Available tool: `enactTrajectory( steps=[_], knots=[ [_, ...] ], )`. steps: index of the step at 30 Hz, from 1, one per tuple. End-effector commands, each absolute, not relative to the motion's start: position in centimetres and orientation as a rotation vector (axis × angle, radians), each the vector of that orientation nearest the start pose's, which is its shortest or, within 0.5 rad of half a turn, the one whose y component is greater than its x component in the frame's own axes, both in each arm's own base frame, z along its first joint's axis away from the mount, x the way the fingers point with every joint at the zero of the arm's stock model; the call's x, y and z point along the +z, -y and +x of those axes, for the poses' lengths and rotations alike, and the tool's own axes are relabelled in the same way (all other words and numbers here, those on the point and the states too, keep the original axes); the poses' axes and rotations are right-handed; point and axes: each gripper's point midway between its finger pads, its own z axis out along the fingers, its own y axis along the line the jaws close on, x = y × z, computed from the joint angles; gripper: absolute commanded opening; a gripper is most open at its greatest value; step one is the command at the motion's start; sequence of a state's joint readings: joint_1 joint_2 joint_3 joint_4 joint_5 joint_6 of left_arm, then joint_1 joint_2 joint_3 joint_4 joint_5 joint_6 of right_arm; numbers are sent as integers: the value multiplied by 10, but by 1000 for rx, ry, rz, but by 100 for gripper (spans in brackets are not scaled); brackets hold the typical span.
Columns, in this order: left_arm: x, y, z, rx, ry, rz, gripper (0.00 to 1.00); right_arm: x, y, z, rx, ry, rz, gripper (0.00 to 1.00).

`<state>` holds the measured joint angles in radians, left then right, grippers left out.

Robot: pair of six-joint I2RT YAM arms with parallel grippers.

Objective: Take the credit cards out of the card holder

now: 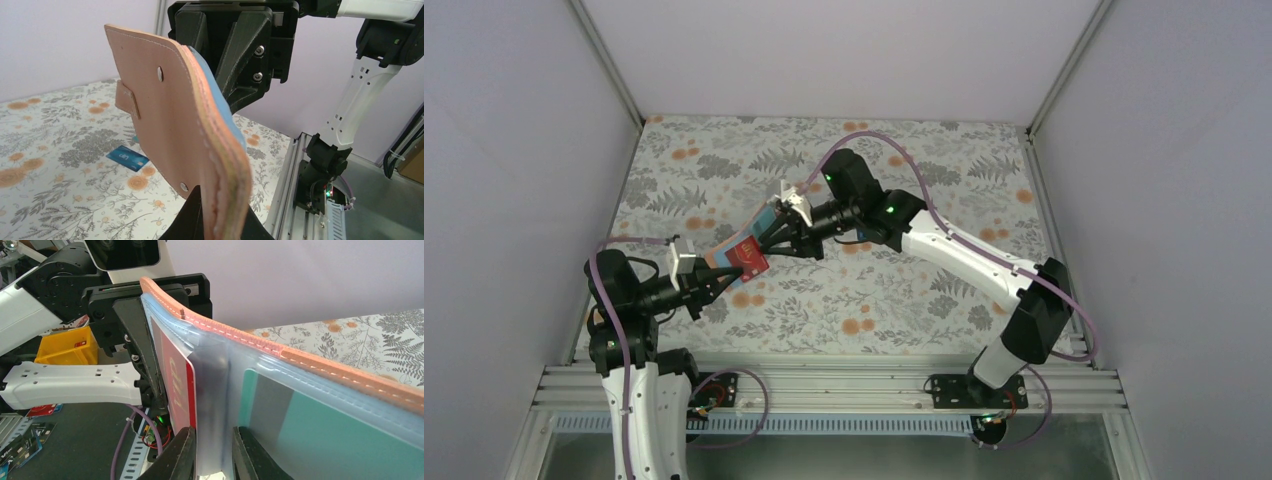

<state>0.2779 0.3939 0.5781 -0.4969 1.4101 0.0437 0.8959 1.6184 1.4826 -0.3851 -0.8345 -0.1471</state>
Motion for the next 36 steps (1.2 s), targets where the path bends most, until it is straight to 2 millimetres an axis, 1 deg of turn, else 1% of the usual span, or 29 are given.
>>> enactTrajectory(
  steps=[1,6,9,13,15,18,20,22,25,27,30,36],
  knots=[
    [303,140,133,-1052,-1482,836,2,295,-435,185,1259,-1590,-1502,23],
    [305,140,132,-1047,-1476,841,2,295,-444,177,1262,-1563,-1526,23],
    [304,140,132,-1050,-1479,838,2,296,-446,176,1262,-1555,-1527,21],
    [305,141,132,-1049,-1478,841,2,299,-448,166,1311,-1520,-1561,20],
    [303,140,132,-1045,-1477,842,2,299,-448,163,1321,-1508,-1573,16],
    [302,140,133,-1046,-1484,833,3,308,-445,153,1376,-1460,-1597,5],
    [303,140,133,-1043,-1485,832,2,313,-443,149,1384,-1431,-1611,4],
    [301,139,135,-1036,-1488,827,2,313,-439,152,1358,-1434,-1602,4],
    [298,138,138,-1034,-1507,801,3,314,-433,163,1325,-1473,-1569,4],
    [298,138,139,-1037,-1511,797,6,316,-430,167,1306,-1493,-1553,4],
    [297,138,139,-1037,-1507,801,10,314,-427,171,1264,-1514,-1544,4],
    [298,138,138,-1043,-1506,802,11,318,-425,174,1243,-1515,-1548,4]
  ],
)
